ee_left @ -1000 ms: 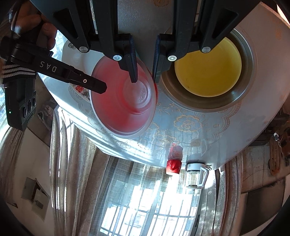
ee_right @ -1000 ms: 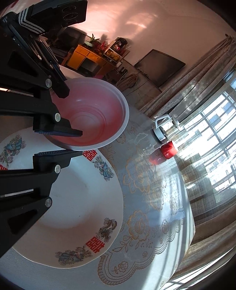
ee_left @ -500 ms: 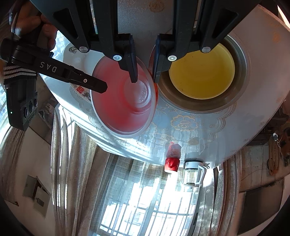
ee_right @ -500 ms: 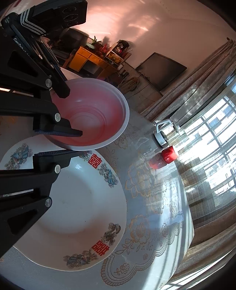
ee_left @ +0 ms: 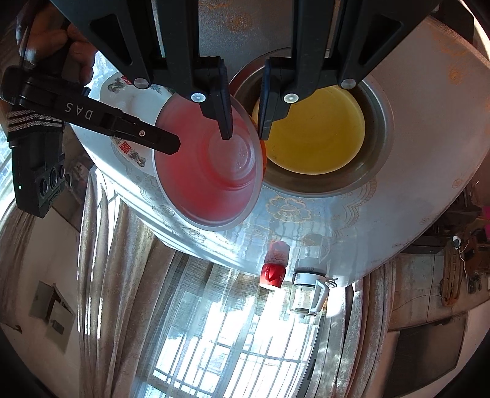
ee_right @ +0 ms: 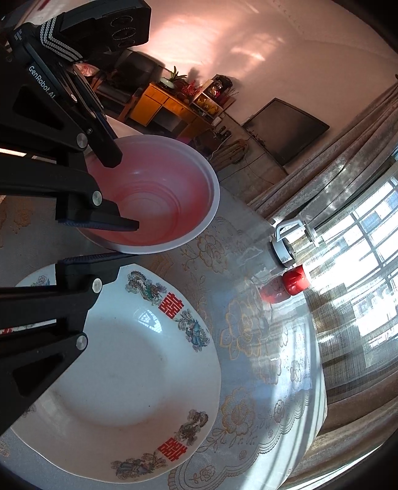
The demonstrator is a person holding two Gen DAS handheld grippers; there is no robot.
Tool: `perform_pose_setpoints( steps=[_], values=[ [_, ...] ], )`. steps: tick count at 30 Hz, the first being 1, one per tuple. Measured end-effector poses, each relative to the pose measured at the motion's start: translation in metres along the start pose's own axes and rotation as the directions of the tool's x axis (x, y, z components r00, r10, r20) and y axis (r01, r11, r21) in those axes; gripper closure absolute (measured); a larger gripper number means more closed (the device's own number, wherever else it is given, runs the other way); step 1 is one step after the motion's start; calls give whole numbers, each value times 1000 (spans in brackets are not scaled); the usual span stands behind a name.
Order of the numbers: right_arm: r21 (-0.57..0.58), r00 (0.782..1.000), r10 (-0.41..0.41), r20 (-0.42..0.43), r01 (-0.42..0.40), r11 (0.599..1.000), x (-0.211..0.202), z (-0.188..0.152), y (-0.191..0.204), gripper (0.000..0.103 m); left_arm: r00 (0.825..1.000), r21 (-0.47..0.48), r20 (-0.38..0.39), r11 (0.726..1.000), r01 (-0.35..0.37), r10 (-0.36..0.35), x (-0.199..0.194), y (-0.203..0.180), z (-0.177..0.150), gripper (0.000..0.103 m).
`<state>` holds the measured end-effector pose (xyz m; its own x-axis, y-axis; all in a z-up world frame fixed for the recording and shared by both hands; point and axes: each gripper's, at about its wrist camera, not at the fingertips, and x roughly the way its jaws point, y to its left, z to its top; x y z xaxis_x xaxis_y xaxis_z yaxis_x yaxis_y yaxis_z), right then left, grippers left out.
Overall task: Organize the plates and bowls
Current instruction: 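Carry the red bowl with the right tool toward the steel bowl, then lower the red bowl into the steel bowl and open the right tool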
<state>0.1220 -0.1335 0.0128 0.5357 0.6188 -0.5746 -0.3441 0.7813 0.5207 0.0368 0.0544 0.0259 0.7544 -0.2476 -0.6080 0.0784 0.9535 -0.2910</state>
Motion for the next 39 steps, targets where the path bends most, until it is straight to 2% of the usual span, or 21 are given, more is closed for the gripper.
perform_pose_setpoints(
  steps=[11, 17, 29, 39],
  values=[
    [-59, 997, 66, -45, -69, 996, 26, 6, 36, 89, 999, -108, 46, 994, -1, 6, -27, 42, 3, 86],
    [-65, 992, 91, -83, -97, 993, 39, 6, 46, 89, 999, -145, 45, 989, -21, 27, -30, 57, 1, 86],
    [-59, 985, 52, -163, -63, 996, 68, -5, 44, 89, 998, -197, -25, 979, -60, 56, -11, 75, -8, 87],
    [-79, 985, -8, -172, -5, 997, 75, -10, 42, 84, 993, -204, -91, 974, -98, 81, 7, 81, -14, 86]
  ],
)
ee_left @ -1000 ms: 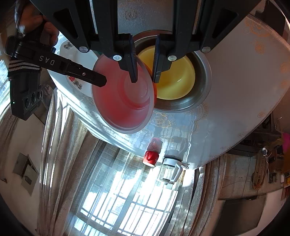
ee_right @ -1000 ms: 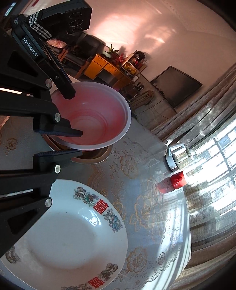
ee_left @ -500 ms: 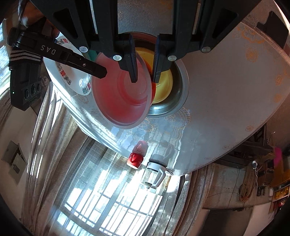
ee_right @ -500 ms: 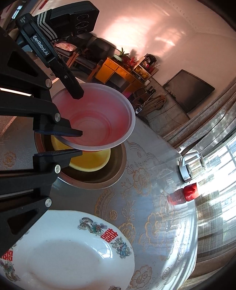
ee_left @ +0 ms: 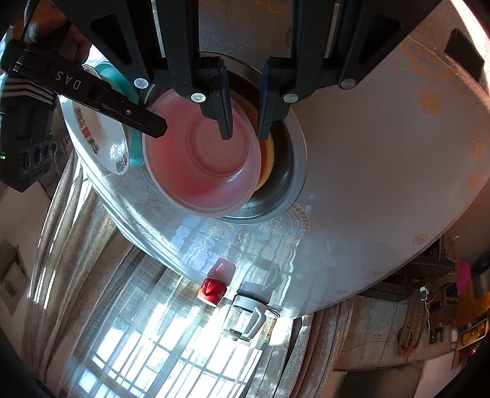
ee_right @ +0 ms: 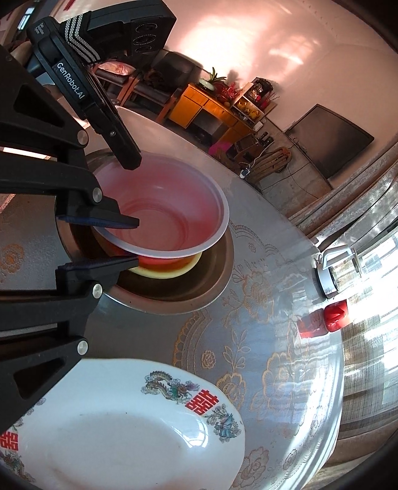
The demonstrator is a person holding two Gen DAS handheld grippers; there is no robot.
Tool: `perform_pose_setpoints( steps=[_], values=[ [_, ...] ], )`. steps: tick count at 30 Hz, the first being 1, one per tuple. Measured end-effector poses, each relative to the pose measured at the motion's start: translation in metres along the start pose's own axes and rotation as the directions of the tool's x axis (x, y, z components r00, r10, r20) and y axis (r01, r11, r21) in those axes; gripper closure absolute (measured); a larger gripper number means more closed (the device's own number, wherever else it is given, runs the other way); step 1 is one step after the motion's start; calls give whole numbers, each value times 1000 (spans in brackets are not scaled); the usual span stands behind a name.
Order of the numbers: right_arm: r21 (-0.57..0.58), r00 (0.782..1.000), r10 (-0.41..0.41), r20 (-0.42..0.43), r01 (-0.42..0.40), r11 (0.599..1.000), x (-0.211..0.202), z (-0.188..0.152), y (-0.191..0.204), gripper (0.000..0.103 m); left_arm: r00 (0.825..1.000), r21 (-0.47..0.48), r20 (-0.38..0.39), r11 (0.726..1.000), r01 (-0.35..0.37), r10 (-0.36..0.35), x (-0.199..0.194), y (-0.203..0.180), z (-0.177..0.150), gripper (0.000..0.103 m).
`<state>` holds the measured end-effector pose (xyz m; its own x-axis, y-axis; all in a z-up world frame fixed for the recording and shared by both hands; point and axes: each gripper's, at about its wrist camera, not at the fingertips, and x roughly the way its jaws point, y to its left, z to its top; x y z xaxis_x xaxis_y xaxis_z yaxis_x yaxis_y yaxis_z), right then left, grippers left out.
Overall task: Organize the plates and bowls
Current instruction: 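Lower the red bowl into the steel bowl and open the right tool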
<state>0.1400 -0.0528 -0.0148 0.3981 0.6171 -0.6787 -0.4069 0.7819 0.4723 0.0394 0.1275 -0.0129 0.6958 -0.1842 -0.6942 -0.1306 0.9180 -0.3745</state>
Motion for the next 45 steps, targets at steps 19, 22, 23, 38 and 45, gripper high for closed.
perform_pose_setpoints(
  steps=[19, 22, 23, 38, 45],
  values=[
    [-98, 994, -103, 44, 107, 989, -2, -2, 12, 80, 998, 67, 32, 996, -55, 53, 4, -6, -3, 86],
    [-121, 993, -109, 51, 115, 986, -2, -4, 14, 80, 996, 97, 52, 992, -81, 77, 4, -10, -5, 86],
    [-126, 992, -115, 49, 120, 985, -1, -4, 15, 80, 996, 104, 53, 991, -82, 77, 4, -10, -4, 86],
    [-157, 986, -155, 59, 163, 974, 2, -3, 20, 81, 986, 163, 89, 974, -155, 141, 10, -13, -6, 82],
    [-195, 970, -220, 101, 236, 952, 3, -6, 25, 85, 978, 199, 97, 959, -200, 184, 17, -22, -8, 81]
  ],
)
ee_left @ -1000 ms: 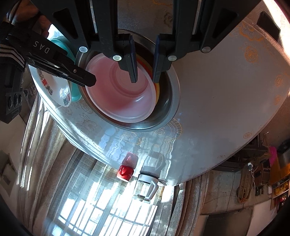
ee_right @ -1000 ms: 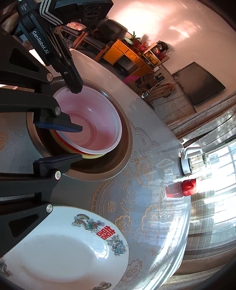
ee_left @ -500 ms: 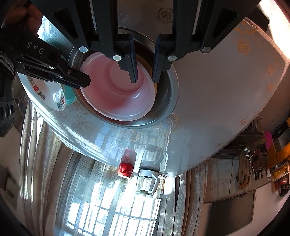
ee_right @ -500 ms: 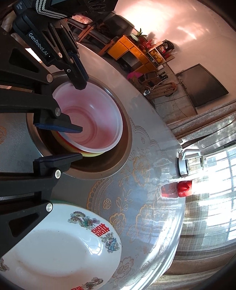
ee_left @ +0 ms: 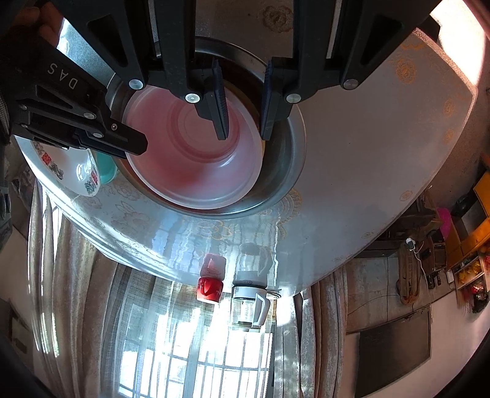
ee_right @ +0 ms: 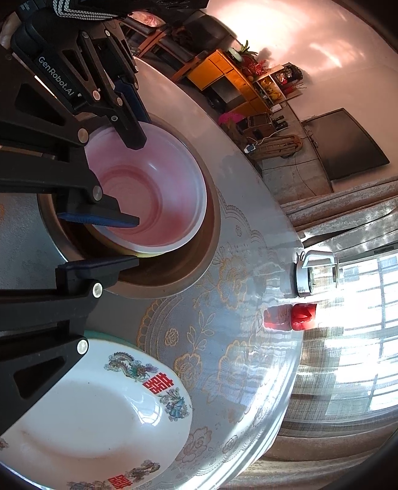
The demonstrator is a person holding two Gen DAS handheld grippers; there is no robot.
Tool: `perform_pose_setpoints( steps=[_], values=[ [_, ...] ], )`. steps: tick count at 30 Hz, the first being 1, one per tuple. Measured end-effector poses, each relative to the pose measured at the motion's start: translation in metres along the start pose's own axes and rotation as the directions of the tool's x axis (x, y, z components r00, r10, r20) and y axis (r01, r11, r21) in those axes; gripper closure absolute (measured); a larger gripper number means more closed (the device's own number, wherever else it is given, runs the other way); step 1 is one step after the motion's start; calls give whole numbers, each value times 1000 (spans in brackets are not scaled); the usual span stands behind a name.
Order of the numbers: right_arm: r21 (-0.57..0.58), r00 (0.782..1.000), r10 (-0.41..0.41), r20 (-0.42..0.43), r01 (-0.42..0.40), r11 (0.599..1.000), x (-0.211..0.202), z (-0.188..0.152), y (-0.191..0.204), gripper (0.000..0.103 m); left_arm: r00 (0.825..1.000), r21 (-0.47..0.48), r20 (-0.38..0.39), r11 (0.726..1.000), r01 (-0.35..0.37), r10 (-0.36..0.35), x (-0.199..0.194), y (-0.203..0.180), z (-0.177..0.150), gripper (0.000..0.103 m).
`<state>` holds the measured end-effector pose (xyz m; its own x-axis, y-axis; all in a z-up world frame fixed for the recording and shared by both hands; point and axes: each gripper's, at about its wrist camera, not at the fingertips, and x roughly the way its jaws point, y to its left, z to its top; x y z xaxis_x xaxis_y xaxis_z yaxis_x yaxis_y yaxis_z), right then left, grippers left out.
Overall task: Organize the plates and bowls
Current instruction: 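Lower the red bowl into the steel bowl and open the right tool, then grasp the rim of the steel bowl with the right tool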
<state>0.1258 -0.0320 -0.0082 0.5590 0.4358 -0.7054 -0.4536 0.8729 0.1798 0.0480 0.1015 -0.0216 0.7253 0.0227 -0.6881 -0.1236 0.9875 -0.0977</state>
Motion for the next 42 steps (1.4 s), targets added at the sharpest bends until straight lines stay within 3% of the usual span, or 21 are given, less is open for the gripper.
perform_pose_setpoints(
  steps=[3, 7, 14, 21, 25, 29, 39, 42],
  values=[
    [13, 1000, 0, 7, 0, 1000, -2, -2, 0, 84, 1000, -1, -7, 1000, -20, 20, 3, 1, 1, 81],
    [13, 999, 12, 34, -12, 1000, -13, -7, 1, 75, 999, 15, -5, 999, -53, 53, 5, -2, 0, 81],
    [-26, 998, 5, 67, -3, 1000, -22, -17, 9, 75, 998, 22, 9, 997, -68, 68, 5, -6, -2, 79],
    [-22, 997, 26, 68, -24, 999, -25, -18, 10, 71, 999, 17, 18, 999, -28, 27, 3, -7, -2, 69],
    [-1, 995, 21, 93, -21, 1000, -28, -21, 7, 62, 999, 11, 46, 999, -30, 30, -1, -5, -2, 63],
    [36, 996, 5, 94, -9, 999, -26, -21, -1, 54, 998, 3, 56, 1000, -25, 25, -2, -4, -1, 63],
    [116, 995, 82, 50, -87, 989, -23, -25, -18, 50, 997, -24, 56, 998, 50, -49, -12, 9, -1, 63],
    [127, 994, 97, 58, -103, 986, -24, -24, -25, 47, 997, -26, 67, 999, 36, -34, -16, 14, 0, 63]
  ],
)
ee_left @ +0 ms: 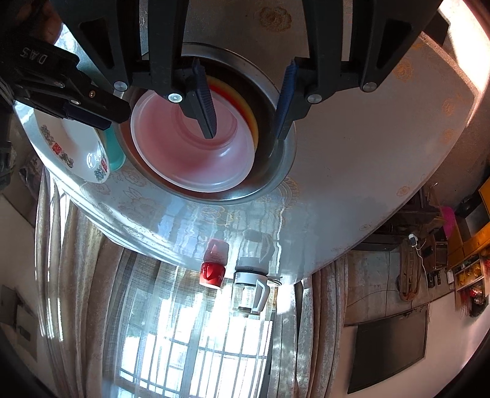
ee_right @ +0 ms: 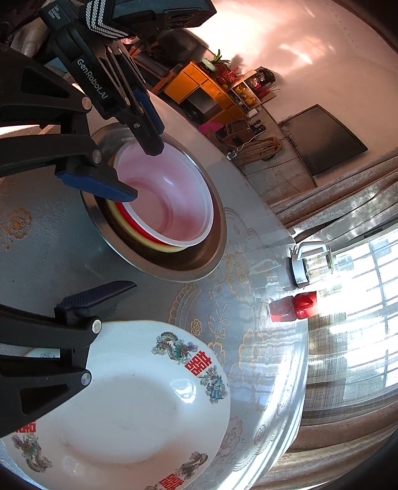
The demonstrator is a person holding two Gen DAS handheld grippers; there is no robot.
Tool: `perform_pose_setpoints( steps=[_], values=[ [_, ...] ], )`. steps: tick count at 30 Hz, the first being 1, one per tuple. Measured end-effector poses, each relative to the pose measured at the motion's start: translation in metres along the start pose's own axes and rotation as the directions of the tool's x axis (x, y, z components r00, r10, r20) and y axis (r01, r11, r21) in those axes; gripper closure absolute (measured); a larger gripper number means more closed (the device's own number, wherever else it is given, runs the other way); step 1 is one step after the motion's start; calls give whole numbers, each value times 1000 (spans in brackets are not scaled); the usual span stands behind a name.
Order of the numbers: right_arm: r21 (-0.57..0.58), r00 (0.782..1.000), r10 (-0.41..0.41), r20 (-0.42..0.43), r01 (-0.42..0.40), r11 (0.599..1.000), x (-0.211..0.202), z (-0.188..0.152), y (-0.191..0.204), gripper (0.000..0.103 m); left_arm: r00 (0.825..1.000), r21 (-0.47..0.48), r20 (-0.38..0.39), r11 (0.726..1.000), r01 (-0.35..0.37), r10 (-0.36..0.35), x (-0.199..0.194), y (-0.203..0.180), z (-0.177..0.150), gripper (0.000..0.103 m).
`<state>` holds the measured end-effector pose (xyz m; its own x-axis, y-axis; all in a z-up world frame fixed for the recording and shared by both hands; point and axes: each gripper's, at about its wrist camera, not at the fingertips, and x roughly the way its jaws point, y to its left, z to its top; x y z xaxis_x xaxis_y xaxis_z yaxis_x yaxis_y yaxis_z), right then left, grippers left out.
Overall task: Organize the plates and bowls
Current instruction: 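Grasp the rim of the steel bowl with the right tool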
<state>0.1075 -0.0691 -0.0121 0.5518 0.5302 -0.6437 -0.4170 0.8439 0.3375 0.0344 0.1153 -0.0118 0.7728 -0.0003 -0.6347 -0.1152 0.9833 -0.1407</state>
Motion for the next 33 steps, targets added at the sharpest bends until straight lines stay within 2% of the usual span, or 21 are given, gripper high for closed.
perform_pose_setpoints(
  steps=[3, 9, 10, 11, 12, 16, 20, 26, 33],
  values=[
    [11, 1000, 13, 7, -13, 1000, -3, 4, -4, 47, 1000, -13, 3, 1000, -13, 13, -1, 9, 1, 63],
    [-33, 999, -23, 27, 24, 999, -7, 11, -4, 48, 997, -27, -9, 997, -73, 73, 4, 25, 0, 63],
    [-46, 999, -36, 32, 37, 998, -7, 12, -4, 52, 997, -31, -9, 997, -71, 71, 4, 27, 0, 63],
    [-57, 998, -50, 33, 52, 997, -7, 13, -4, 63, 997, -31, -10, 997, -71, 71, 5, 28, 0, 63],
    [-61, 998, -63, 32, 64, 996, -7, 14, -4, 68, 997, -29, -11, 997, -75, 75, 6, 28, 0, 63],
    [-69, 996, -92, 16, 93, 993, -4, 18, -8, 76, 998, -26, -15, 998, -62, 62, 10, 29, 1, 63],
    [-65, 996, -92, -17, 91, 994, 3, 23, -13, 76, 999, -37, -31, 999, -35, 34, 15, 31, 3, 63],
    [-61, 995, -79, -63, 75, 995, 14, 28, -13, 76, 998, -23, -50, 999, -34, 32, 27, 29, 4, 63],
    [-126, 989, -106, -99, 93, 988, 26, 30, -2, 76, 997, -31, -71, 999, -7, 5, 40, 31, 5, 71]
  ],
)
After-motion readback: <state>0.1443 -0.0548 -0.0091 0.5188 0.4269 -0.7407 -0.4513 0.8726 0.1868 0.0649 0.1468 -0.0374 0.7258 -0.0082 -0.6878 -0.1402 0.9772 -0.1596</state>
